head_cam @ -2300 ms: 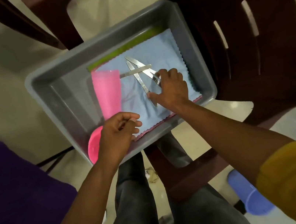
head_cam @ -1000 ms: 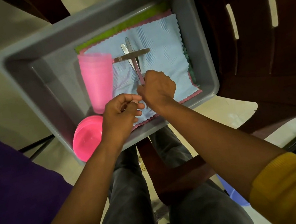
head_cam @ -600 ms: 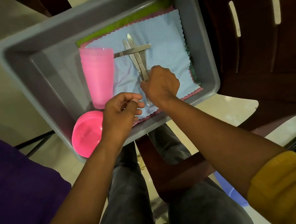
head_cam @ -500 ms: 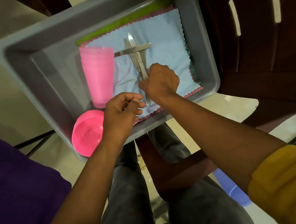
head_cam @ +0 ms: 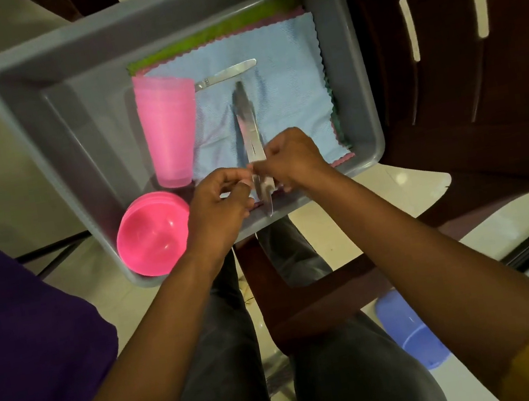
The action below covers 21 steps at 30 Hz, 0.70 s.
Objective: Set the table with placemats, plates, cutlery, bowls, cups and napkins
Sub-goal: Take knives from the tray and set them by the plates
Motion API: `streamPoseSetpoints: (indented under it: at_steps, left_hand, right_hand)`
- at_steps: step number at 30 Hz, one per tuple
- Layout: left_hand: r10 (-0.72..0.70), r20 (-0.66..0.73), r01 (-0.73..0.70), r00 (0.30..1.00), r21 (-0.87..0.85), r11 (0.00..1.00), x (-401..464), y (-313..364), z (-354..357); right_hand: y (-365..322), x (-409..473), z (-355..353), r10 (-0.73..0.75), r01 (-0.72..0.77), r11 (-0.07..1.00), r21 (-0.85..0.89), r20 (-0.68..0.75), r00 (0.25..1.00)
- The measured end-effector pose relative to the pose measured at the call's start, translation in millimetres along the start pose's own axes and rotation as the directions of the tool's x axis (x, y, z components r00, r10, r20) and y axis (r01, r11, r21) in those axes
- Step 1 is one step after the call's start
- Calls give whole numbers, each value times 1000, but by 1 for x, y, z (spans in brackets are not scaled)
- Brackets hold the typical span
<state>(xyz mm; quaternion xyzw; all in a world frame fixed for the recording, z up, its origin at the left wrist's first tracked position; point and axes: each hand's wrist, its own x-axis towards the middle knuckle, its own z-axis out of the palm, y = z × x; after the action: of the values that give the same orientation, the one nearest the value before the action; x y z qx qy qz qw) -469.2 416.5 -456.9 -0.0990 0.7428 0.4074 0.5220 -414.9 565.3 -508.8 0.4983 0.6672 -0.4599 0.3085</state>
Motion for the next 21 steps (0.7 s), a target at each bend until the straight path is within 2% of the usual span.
streamPoseSetpoints:
  at_steps: [3,7,11,17,19,21]
  left_hand:
    - [-55,-2,55,998,-47,997,0,4,7]
    - [-27,21,28,999,-31,999,-7,17,14]
    - [43,-33,-46,999,-93,995,-9,21,16]
    - [90,-175,-117,980,-153,981,-8,20,16]
    - [88,-202,-132,975,-218,967,-8,20,14]
    - [76,-211,-141,975,-317,938,-8,22,10]
  right_hand:
    - [8,-28,-9,31,-50,986,160,120,992]
    - [14,-55,-14,-106,25,944,330,229,967]
    - [9,-66,-14,-232,85,900,427,305,924]
    - [-1,-63,-14,-374,195,865,461,335,865]
    - [-1,-62,-19,-393,235,880,413,354,848]
    - [0,-55,-26,-358,255,917,308,349,866]
